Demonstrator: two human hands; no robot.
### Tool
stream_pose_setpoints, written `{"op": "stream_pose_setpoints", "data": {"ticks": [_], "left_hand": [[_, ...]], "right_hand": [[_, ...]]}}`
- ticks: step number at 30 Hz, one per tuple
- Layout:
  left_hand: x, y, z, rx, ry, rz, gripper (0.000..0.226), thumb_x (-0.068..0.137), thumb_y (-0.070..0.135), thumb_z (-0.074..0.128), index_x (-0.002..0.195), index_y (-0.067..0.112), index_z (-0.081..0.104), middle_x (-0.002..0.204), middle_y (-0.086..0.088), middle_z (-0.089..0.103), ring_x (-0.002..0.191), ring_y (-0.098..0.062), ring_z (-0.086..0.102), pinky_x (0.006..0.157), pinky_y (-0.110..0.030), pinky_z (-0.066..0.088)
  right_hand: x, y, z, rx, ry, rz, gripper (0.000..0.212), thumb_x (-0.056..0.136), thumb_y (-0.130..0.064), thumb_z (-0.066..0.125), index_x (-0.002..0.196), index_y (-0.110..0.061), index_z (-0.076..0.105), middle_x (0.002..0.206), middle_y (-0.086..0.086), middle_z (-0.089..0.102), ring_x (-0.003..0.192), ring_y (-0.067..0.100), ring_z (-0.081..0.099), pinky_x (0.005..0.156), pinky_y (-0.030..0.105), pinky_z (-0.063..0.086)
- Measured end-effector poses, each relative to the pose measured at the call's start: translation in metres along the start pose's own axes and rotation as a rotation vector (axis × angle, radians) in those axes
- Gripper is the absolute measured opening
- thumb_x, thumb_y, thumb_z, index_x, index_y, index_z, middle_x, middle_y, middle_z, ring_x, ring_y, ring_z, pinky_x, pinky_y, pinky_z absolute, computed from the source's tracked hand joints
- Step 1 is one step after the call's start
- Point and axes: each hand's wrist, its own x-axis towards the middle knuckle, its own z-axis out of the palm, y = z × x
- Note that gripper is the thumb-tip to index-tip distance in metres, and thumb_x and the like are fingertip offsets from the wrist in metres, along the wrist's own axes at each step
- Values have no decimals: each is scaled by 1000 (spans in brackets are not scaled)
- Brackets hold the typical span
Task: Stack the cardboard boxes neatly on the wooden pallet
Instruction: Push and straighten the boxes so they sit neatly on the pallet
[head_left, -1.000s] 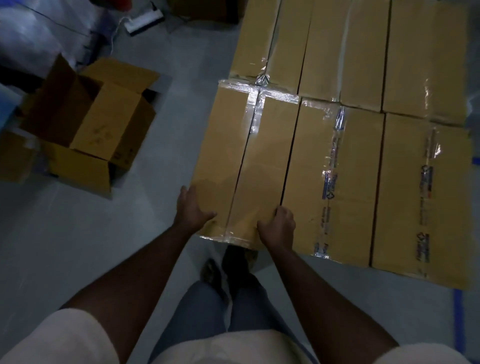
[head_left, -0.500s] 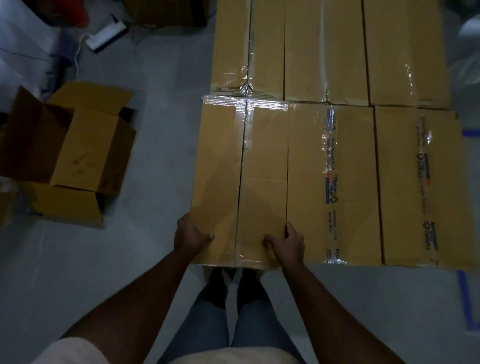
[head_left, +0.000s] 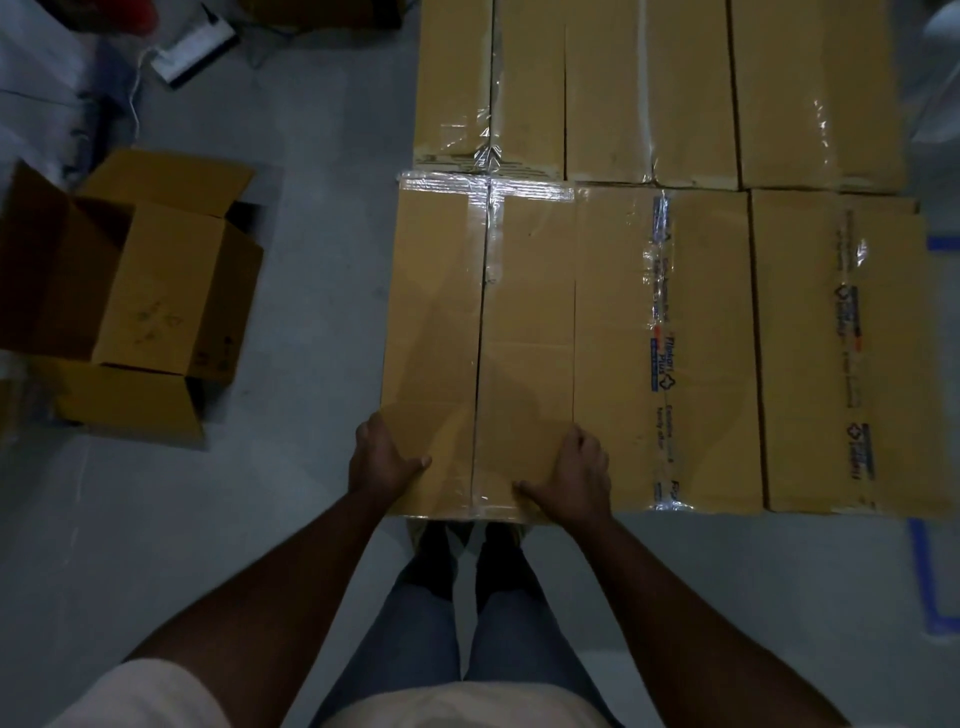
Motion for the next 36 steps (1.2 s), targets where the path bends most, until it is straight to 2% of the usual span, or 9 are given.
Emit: {"op": "stream_pose_setpoints", "data": {"ticks": [4, 8, 13, 18, 23, 28, 30, 33, 36], "left_hand": [[-1, -19, -9, 12, -252, 88, 163, 54, 42, 100, 157, 13, -22, 167, -8, -7, 151, -34, 18, 119, -49, 30], [-5, -34, -6, 127, -374, 261, 173, 53, 40, 100, 140, 23, -48, 160, -6, -38, 155, -31, -7, 125, -48, 19], [-7, -27, -5, 171, -380, 294, 169, 56, 43, 98, 138, 31, -50, 158, -6, -43, 155, -36, -3, 122, -52, 26], [-10, -28, -6, 168, -366, 322, 170, 53, 48, 98, 138, 36, -49, 160, -3, -36, 154, -37, -1, 120, -56, 29], [-8, -29, -5, 190, -384, 314, 172, 51, 53, 97, 131, 42, -55, 158, -4, -42, 154, -41, -4, 120, -59, 28], [-12, -31, -7, 349, -381, 422, 170, 33, 100, 63, 148, 30, -41, 143, -8, -61, 147, -41, -34, 123, -64, 6], [-10, -30, -5, 355, -379, 413, 173, 33, 92, 74, 148, 32, -41, 142, -6, -62, 145, -40, -37, 122, -64, 3], [-12, -29, 0, 372, -316, 395, 173, 44, 61, 95, 149, 33, -39, 144, -5, -61, 148, -37, -34, 123, -60, 6], [-14, -34, -1, 355, -286, 447, 170, 46, 60, 95, 152, 33, -35, 148, -5, -57, 150, -36, -28, 124, -59, 14]], "right_hand": [[-13, 7, 5, -216, 10, -149, 145, 60, -74, 83, 161, -10, 0, 168, 13, 9, 153, 33, 12, 114, 53, 36], [-14, 26, 7, -322, -92, -300, 155, 59, -75, 82, 160, -22, -23, 167, 12, -31, 158, 35, -10, 122, 61, 19], [-15, 42, 4, -355, -71, -366, 149, 64, -63, 86, 160, -28, -23, 166, 8, -35, 159, 36, -7, 120, 67, 23], [-15, 50, 3, -325, -58, -414, 135, 72, -59, 81, 162, -24, -13, 169, 9, -28, 159, 37, 0, 119, 63, 29], [-15, 50, 10, -295, -66, -393, 140, 69, -55, 86, 163, -26, -15, 169, 7, -28, 159, 35, -2, 122, 61, 26], [-18, 49, 9, -373, -36, -410, 134, 73, -55, 82, 164, -18, -9, 170, 7, -26, 160, 35, -3, 122, 62, 23], [-17, 51, 9, -391, -39, -430, 132, 74, -56, 80, 164, -17, -9, 170, 3, -26, 160, 34, -3, 121, 63, 24], [-13, 53, 12, -368, -71, -429, 133, 75, -56, 80, 164, -18, -10, 171, 1, -24, 160, 33, -2, 121, 60, 26], [-11, 56, 10, -351, -66, -461, 129, 75, -57, 79, 165, -15, -3, 172, 3, -18, 160, 35, 3, 119, 62, 29]]}}
